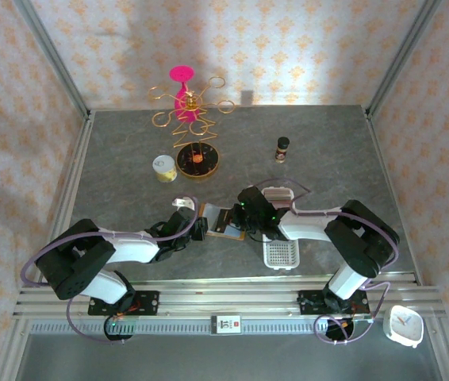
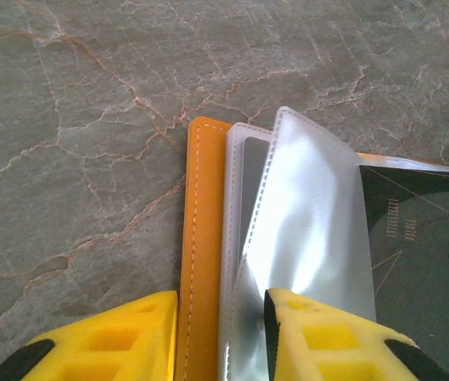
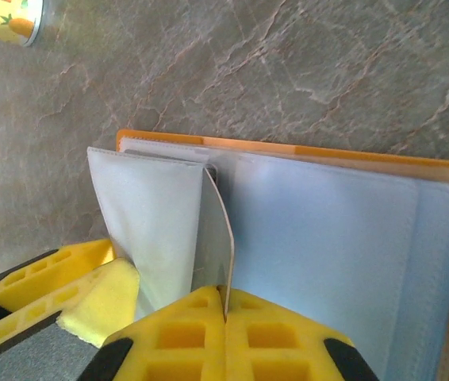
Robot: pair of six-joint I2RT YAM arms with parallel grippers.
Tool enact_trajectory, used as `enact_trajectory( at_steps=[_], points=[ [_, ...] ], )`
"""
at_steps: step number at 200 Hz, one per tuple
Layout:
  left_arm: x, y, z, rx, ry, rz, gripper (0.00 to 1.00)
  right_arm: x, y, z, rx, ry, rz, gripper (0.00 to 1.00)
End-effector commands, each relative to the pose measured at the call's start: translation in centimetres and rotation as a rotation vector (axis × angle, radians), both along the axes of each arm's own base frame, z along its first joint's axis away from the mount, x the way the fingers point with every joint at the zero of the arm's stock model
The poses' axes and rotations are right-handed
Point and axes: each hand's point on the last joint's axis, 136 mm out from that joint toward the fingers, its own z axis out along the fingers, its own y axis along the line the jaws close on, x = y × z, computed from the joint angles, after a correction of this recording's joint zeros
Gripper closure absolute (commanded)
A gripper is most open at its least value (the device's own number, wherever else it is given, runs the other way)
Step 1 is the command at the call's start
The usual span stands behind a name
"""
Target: Put the credit cards into the card holder
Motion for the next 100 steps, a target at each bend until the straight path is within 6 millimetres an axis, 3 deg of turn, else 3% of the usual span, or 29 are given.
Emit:
enact_trajectory(
  at_steps=[1,57,75,90,100],
  points=[
    [-0.5,0.3,-0.9,0.038,0.033,0.000,0.65,-1.8,0.4,-1.7,-0.052,0.055,0.078,1.00],
    [-0.8,-0.6,-0.8,0.000,0.041,-0.031,0.65,-0.9,1.2,-1.5,-0.046,0.030,0.085,1.00],
    [-0.6,0.0,-0.6,0.029,0.033,-0.014,0.65,-0.4,1.6,-1.0,-0.030,0.011,0.083,1.00],
    [-0.4,0.6,0.0,0.041,0.012,0.015,0.62,0.1,1.8,-0.7,-0.024,-0.007,0.080,1.00],
    [-0.3,1.1,0.4,0.037,-0.007,0.041,0.55,0.2,2.0,-0.7,-0.021,-0.009,0.084,1.00]
  ],
)
